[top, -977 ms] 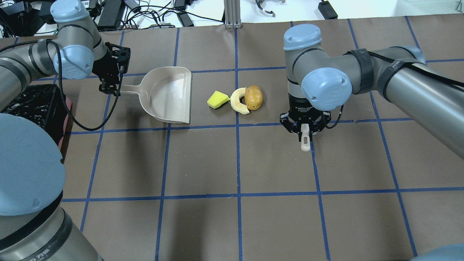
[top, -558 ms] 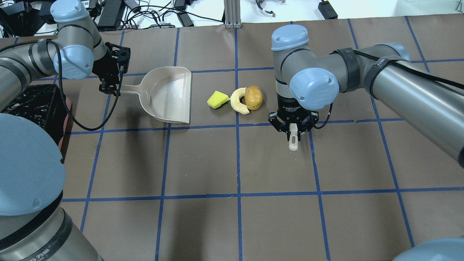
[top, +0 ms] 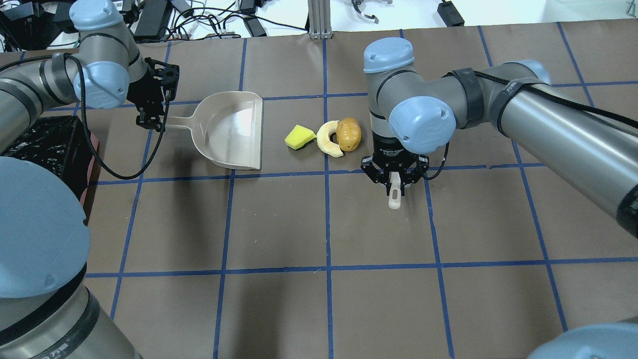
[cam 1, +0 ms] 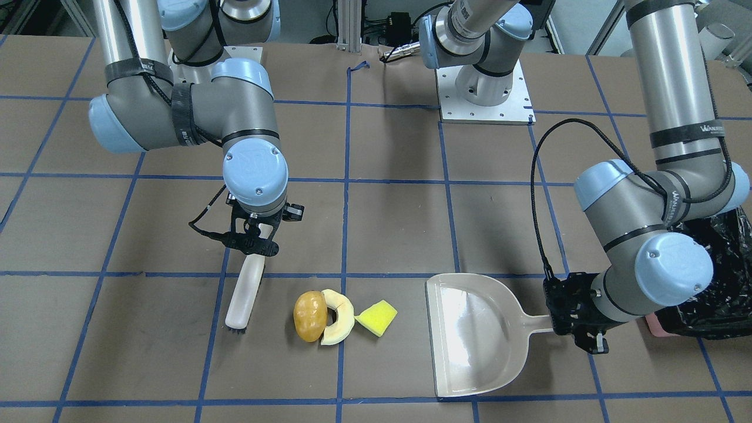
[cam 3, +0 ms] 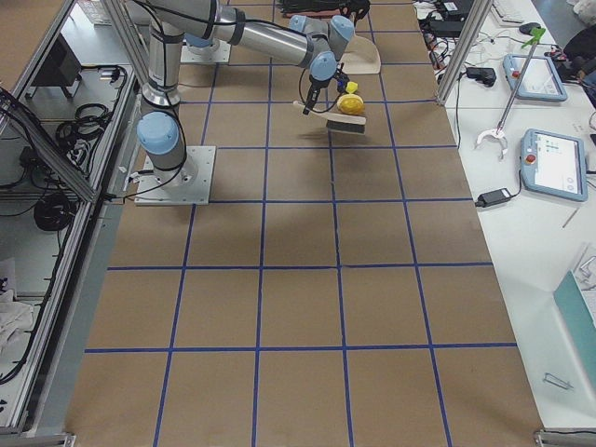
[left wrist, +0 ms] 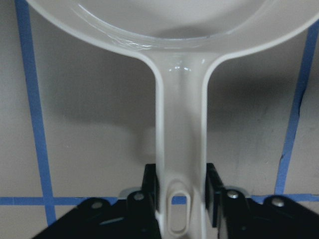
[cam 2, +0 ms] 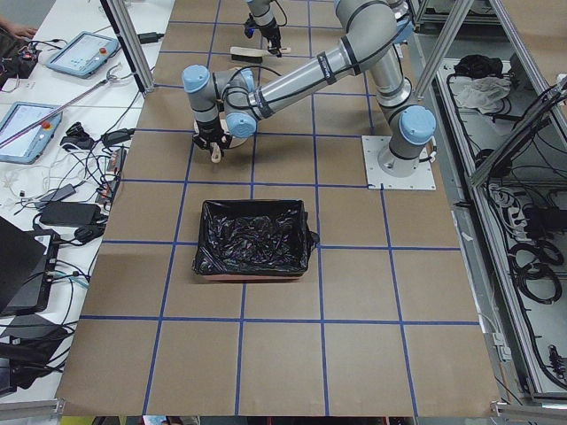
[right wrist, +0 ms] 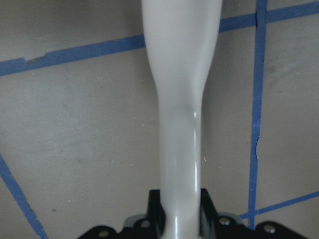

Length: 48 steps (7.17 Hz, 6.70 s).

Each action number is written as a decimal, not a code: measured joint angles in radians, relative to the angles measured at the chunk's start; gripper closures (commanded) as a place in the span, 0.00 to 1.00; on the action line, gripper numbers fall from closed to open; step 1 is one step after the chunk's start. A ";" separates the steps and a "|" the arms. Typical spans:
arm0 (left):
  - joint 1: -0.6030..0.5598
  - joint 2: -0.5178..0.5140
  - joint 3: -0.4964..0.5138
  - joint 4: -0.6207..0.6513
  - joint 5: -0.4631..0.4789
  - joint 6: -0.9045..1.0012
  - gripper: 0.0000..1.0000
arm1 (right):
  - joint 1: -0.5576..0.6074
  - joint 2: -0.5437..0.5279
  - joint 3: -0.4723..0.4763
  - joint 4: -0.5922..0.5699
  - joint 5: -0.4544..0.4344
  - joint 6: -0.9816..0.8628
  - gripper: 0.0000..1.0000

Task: Sweep and dump trash into bin
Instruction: 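Carry the white brush with the right gripper toward the potato and peel, then sweep the sponge, peel and potato with the brush into the dustpan, then brush the remaining items further into the dustpan with the right gripper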

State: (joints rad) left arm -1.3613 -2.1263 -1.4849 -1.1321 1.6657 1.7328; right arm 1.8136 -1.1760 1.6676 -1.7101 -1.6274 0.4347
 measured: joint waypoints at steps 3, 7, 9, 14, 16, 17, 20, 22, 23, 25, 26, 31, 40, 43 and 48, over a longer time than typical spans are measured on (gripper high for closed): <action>-0.001 0.003 0.000 0.000 0.003 -0.002 0.62 | 0.027 0.042 -0.043 -0.004 0.023 0.047 0.84; -0.001 0.005 0.000 0.000 0.003 -0.004 0.61 | 0.057 0.074 -0.058 -0.065 0.086 0.128 0.84; -0.002 0.005 0.000 0.000 0.002 -0.004 0.61 | 0.085 0.112 -0.102 -0.080 0.101 0.177 0.84; -0.002 0.005 0.000 0.000 0.002 -0.004 0.61 | 0.126 0.171 -0.193 -0.095 0.196 0.271 0.84; -0.003 0.007 0.000 0.000 0.003 -0.006 0.61 | 0.155 0.207 -0.251 -0.099 0.216 0.305 0.84; -0.007 0.008 0.001 0.000 0.004 -0.006 0.61 | 0.166 0.212 -0.262 -0.100 0.228 0.309 0.84; -0.017 0.009 0.000 0.001 0.004 -0.008 0.61 | 0.196 0.221 -0.273 -0.115 0.260 0.312 0.84; -0.018 0.008 0.000 0.000 0.004 -0.008 0.61 | 0.224 0.230 -0.279 -0.141 0.271 0.311 0.84; -0.018 0.008 0.000 0.000 0.004 -0.008 0.61 | 0.242 0.241 -0.286 -0.165 0.273 0.310 0.84; -0.018 0.006 0.000 0.000 0.004 -0.007 0.61 | 0.271 0.259 -0.303 -0.184 0.292 0.317 0.84; -0.018 0.007 0.000 0.000 0.004 -0.007 0.61 | 0.283 0.263 -0.310 -0.187 0.313 0.327 0.84; -0.018 0.011 0.000 0.000 0.005 -0.007 0.61 | 0.326 0.321 -0.398 -0.232 0.393 0.365 0.84; -0.012 0.025 0.000 -0.013 -0.046 -0.009 0.62 | 0.367 0.336 -0.485 -0.222 0.449 0.471 0.84; -0.012 0.024 0.000 -0.014 -0.048 -0.009 0.62 | 0.385 0.304 -0.483 -0.163 0.446 0.496 0.84; -0.012 0.023 0.000 -0.014 -0.054 -0.009 0.62 | 0.369 0.219 -0.461 -0.005 0.372 0.481 0.84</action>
State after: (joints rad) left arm -1.3729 -2.1028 -1.4849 -1.1459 1.6119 1.7242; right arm 2.1827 -0.9568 1.2070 -1.7155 -1.2558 0.9161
